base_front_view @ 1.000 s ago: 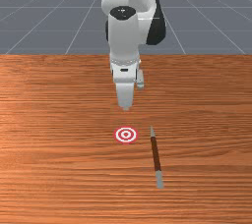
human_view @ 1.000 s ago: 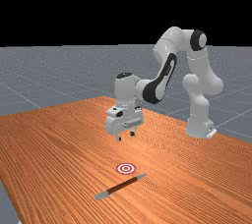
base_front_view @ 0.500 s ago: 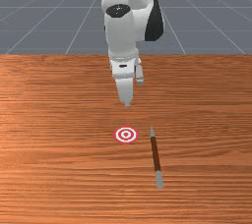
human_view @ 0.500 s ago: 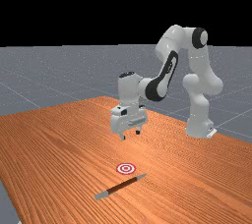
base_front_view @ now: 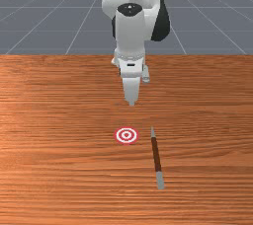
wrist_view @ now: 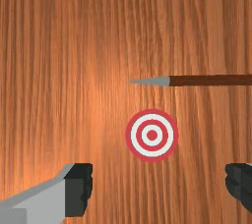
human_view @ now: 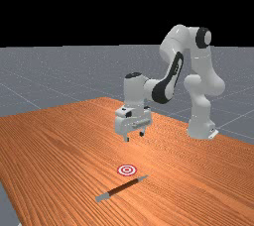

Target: Pick up the pen and put it to the marker

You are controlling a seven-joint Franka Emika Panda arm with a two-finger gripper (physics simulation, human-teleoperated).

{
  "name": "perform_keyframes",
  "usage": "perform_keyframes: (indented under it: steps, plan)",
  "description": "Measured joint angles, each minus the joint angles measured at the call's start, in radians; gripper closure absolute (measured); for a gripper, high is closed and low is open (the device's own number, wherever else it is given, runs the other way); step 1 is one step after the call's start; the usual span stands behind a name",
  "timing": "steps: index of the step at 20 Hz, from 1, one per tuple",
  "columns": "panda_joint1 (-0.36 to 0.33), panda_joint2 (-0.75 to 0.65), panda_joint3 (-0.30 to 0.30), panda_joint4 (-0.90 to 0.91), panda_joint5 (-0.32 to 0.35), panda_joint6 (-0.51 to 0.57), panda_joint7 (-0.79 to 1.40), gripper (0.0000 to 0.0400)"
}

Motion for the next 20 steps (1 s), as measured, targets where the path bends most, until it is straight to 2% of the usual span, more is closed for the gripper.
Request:
perform_keyframes:
  steps: [3, 5, 8, 10, 12, 15, 18, 20]
  plan:
    - [-0.007, 0.0, 0.005, 0.001, 0.016, 0.0, -0.016, 0.0]
    - [-0.021, -0.02, 0.002, -0.051, 0.023, 0.099, -0.053, 0.0]
    - [-0.098, -0.026, 0.004, -0.083, 0.082, 0.19, -0.193, 0.0]
    - [-0.118, -0.016, -0.025, -0.051, 0.061, 0.126, -0.207, 0.0]
    - [-0.123, -0.035, -0.034, -0.073, 0.053, 0.109, -0.201, 0.0]
    - [-0.112, 0.005, -0.041, 0.016, 0.026, -0.043, -0.16, 0.0]
    - [-0.052, 0.064, -0.016, 0.13, 0.014, -0.221, -0.042, 0.0]
    - [0.004, 0.064, 0.011, 0.132, 0.011, -0.219, 0.041, 0.0]
